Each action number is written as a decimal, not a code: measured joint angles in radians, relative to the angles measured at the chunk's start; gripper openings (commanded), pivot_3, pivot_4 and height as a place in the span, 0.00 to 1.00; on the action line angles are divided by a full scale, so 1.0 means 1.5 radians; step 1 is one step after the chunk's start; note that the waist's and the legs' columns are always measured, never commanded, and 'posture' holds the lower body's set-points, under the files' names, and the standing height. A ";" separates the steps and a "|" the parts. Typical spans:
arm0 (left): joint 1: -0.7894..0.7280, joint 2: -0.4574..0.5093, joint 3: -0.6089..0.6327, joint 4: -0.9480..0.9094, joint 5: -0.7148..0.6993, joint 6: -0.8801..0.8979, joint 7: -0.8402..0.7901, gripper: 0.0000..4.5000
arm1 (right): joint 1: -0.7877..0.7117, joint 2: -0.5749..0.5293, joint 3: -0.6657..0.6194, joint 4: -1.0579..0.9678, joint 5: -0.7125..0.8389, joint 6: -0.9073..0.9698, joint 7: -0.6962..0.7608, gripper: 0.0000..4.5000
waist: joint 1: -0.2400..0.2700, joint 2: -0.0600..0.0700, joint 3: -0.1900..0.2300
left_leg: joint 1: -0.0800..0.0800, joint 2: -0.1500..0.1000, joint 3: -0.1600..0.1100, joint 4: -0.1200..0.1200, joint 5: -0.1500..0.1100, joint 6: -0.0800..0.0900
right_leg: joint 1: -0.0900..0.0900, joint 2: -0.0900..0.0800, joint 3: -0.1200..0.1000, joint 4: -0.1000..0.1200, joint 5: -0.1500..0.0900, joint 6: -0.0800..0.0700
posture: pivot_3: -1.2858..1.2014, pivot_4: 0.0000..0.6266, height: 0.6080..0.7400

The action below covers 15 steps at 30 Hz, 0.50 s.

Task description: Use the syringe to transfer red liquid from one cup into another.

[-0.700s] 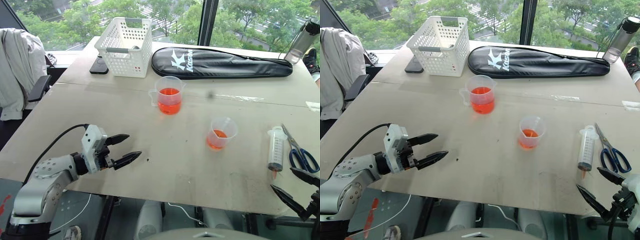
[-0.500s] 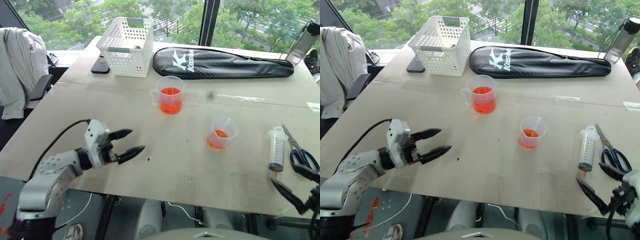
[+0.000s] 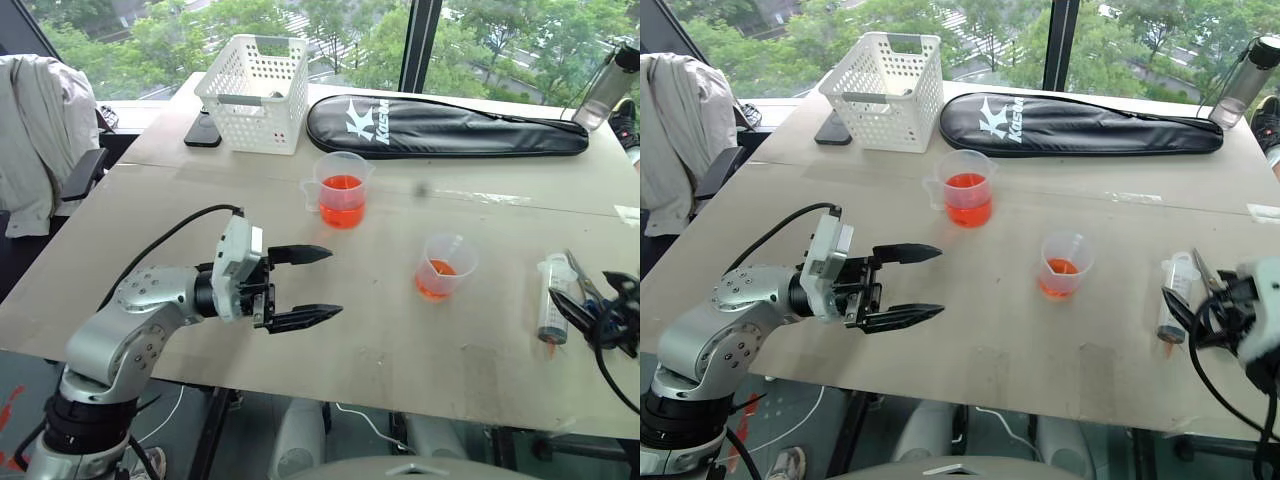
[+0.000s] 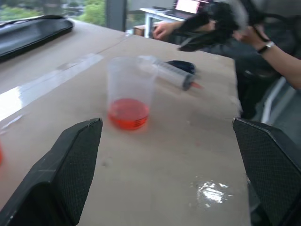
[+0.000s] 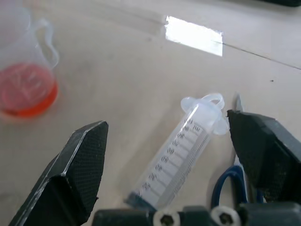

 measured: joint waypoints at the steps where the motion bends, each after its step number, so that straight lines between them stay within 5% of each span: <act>1: -0.010 0.000 -0.009 -0.001 0.007 -0.013 -0.014 1.00 | -0.062 0.001 0.001 0.023 0.023 0.083 -0.021 0.97 | 0.000 0.000 0.000 | 0.000 0.000 0.000 0.000 0.000 0.000 | 0.000 0.000 0.000 0.000 0.000 0.000 | 0.52 0.24 0.88; 5: -0.050 -0.004 -0.033 0.005 0.020 -0.032 -0.035 1.00 | -0.201 -0.031 0.034 0.162 0.072 0.277 -0.100 0.97 | 0.003 0.000 0.000 | -0.002 -0.001 0.000 0.000 0.000 0.000 | 0.000 0.000 0.001 0.000 0.001 -0.001 | 0.52 0.24 0.88; 15: -0.043 -0.031 -0.050 0.004 0.038 -0.067 -0.015 1.00 | -0.396 -0.170 0.182 0.579 0.435 0.296 -0.438 0.97 | -0.010 0.000 0.000 | -0.002 0.000 -0.001 0.000 -0.001 0.002 | 0.000 0.004 0.004 0.000 0.000 0.000 | 0.52 0.24 0.88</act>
